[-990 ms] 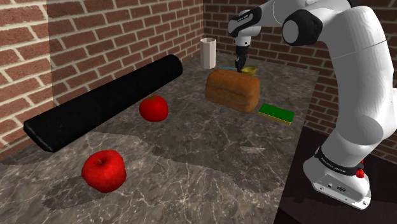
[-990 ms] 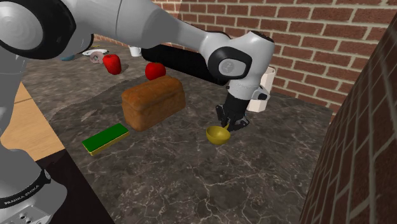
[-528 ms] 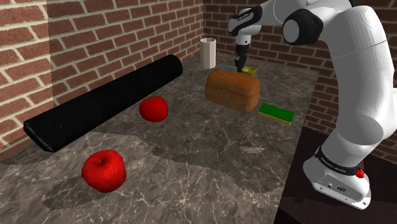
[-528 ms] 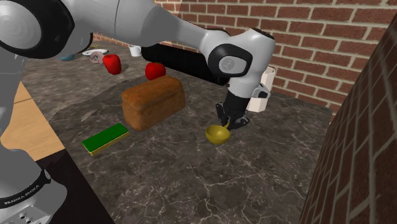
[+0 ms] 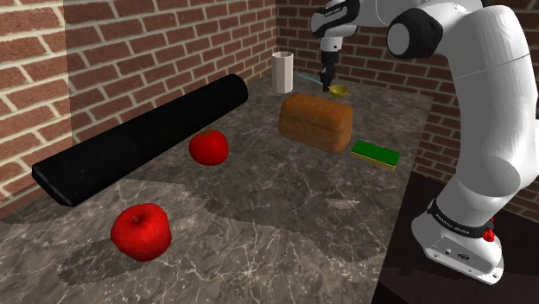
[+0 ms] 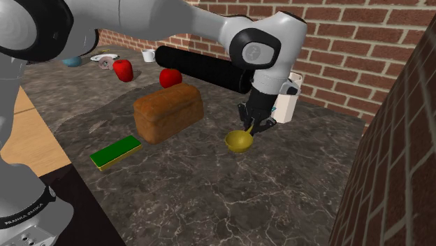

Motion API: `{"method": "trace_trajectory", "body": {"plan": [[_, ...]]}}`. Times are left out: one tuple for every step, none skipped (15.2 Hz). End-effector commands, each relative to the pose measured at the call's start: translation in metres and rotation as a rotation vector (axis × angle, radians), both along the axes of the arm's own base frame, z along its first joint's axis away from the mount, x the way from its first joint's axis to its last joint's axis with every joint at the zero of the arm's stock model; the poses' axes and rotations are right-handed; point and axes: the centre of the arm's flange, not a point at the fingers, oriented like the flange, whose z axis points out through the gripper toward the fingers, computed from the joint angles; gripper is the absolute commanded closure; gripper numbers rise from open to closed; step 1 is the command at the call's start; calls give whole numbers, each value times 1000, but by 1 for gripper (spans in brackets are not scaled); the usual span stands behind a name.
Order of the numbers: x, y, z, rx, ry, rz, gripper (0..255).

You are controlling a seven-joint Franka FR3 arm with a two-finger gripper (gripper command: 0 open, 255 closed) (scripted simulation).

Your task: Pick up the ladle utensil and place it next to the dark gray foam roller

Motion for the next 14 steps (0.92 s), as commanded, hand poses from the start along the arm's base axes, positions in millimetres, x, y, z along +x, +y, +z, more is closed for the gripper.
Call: {"method": "trace_trajectory", "body": {"plan": [[0,0,11,0,0,0,255],[0,0,17,0,0,0,255],[0,0,22,0,0,0,255],[0,0,27,0,0,0,255],[0,0,32,0,0,0,255],[0,0,38,0,0,0,255],[0,0,43,0,0,0,255],[0,0,48,0,0,0,255],[0,0,53,0,0,0,255],[0,0,59,0,0,0,255],[0,0,64,0,0,0,255],[0,0,69,0,0,0,255],[0,0,75,0,0,0,255],[0,0,80,0,0,0,255]]}}
